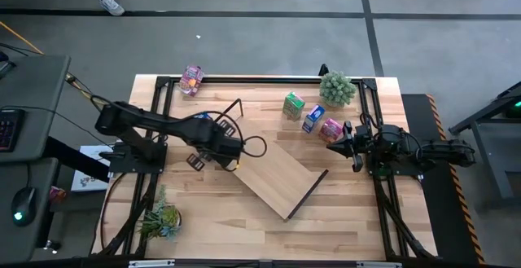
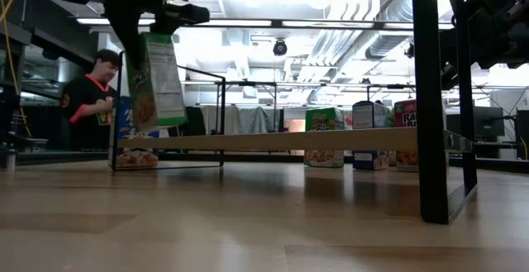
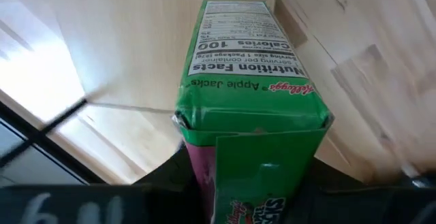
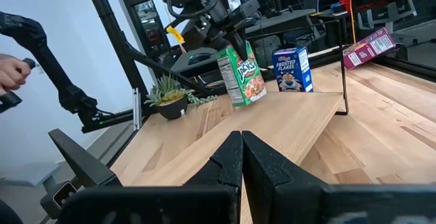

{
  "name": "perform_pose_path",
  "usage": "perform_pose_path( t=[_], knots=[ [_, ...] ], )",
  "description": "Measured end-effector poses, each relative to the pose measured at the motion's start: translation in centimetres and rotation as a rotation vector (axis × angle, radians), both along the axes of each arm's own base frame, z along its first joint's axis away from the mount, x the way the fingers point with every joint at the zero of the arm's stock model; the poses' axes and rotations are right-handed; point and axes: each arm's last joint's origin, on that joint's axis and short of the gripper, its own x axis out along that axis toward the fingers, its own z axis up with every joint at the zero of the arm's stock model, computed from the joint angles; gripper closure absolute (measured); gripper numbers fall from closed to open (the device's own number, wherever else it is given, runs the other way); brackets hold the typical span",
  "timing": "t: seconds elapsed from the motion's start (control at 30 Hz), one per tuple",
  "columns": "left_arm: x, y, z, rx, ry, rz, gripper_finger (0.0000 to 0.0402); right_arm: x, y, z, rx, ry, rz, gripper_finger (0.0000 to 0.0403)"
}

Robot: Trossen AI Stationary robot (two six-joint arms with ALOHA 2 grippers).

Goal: Stack cereal on shelf
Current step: Put the top left green cereal box on the shelf

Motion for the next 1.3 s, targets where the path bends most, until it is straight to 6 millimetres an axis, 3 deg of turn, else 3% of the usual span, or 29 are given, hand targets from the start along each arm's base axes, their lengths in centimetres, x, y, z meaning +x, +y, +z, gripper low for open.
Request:
perform_pose_path(
  t=[0.2, 0.7, 1.07, 1.3],
  knots=[
    [-0.8, 1.1, -1.3, 0.039, 0.049, -0.001, 0.0284, 0.0, 0.0, 0.0, 0.0, -0.001, 0.0, 0.0402],
    [-0.9, 1.2, -1.6, 0.045, 0.081, -0.097, 0.0282, 0.0, 0.0, 0.0, 0.0, 0.0, 0.0, 0.0402],
    [-0.8, 1.1, -1.9, 0.073, 0.083, -0.092, 0.0213, 0.0, 0.0, 0.0, 0.0, 0.0, 0.0, 0.0402],
    [-0.7, 1.2, -1.8, 0.083, 0.074, -0.094, 0.0194, 0.0, 0.0, 0.0, 0.0, 0.0, 0.0, 0.0402]
  ],
)
